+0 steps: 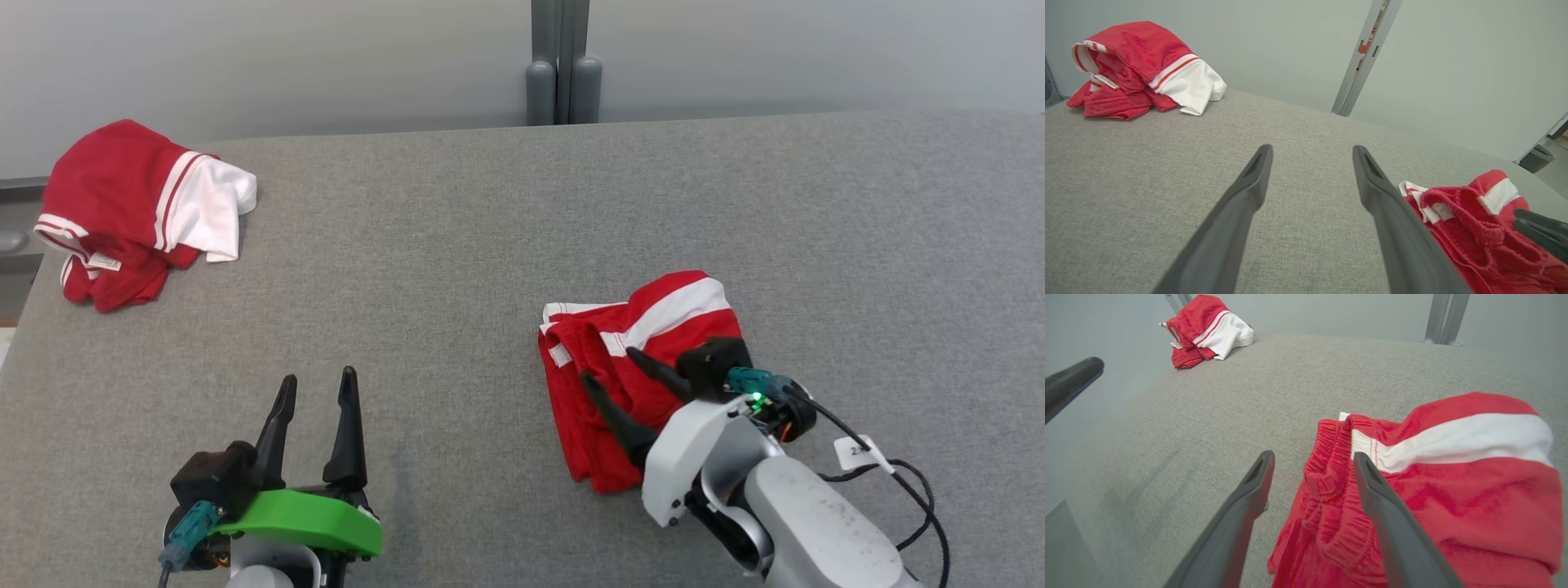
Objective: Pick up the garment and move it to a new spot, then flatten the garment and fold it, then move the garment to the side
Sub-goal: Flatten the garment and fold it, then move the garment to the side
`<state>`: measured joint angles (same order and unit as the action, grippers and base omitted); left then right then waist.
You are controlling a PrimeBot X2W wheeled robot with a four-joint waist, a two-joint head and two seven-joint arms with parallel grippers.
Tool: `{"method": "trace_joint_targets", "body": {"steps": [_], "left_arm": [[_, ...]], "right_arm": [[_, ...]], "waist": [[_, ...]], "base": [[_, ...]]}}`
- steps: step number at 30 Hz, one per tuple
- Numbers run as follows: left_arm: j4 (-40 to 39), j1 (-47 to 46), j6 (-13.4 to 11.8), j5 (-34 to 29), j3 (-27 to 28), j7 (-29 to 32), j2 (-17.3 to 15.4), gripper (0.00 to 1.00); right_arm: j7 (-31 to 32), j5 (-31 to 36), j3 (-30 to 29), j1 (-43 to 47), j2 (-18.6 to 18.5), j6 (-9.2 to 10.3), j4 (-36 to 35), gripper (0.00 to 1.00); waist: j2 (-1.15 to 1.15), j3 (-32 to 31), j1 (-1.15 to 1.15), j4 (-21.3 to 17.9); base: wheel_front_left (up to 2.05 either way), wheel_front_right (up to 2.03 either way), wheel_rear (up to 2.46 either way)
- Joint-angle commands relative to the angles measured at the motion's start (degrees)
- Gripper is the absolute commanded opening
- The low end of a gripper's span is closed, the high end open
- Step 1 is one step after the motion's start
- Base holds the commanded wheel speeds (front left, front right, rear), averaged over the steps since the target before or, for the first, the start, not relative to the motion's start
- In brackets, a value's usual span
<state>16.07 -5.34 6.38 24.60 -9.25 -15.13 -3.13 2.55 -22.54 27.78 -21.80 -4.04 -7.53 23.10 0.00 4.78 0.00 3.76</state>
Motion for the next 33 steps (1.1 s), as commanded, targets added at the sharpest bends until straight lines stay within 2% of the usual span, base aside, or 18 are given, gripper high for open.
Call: {"method": "trace_joint_targets", "body": {"steps": [1,8,17,24,33], "left_arm": [[-0.2,0.3,0.2,-0.4,0.0,0.0,0.0,1.00],[-1.5,1.3,0.3,-1.4,-0.8,0.0,0.2,1.00],[-2.5,3.5,-0.7,-1.6,-1.7,0.0,0.2,1.00],[-2.9,6.0,-1.7,-3.1,-0.6,0.0,0.2,1.00],[-3.5,9.3,-1.5,-3.4,0.9,0.0,0.2,1.00]], "right_arm": [[-1.5,0.8,-0.7,-0.3,-1.3,0.08,-0.8,1.00],[-7.3,8.3,-8.2,1.9,-3.4,0.09,-3.4,1.00],[-12.8,19.3,-20.9,8.9,-0.7,0.09,-8.7,1.00],[-15.3,20.9,-28.7,15.2,1.0,0.09,-9.8,1.00],[-17.7,17.3,-29.3,18.1,1.0,0.09,-7.5,1.00]], "waist": [[0.00,-0.6,0.00,-0.4],[0.00,-2.8,0.00,-1.4],[0.00,-5.0,0.00,-2.5],[0.00,-5.6,0.00,-2.3],[0.00,-5.6,0.00,-2.3]], "base": [[0.00,0.00,0.00],[0.00,0.00,0.00],[0.00,0.00,0.00],[0.00,0.00,0.00],[0.00,0.00,0.00]]}}
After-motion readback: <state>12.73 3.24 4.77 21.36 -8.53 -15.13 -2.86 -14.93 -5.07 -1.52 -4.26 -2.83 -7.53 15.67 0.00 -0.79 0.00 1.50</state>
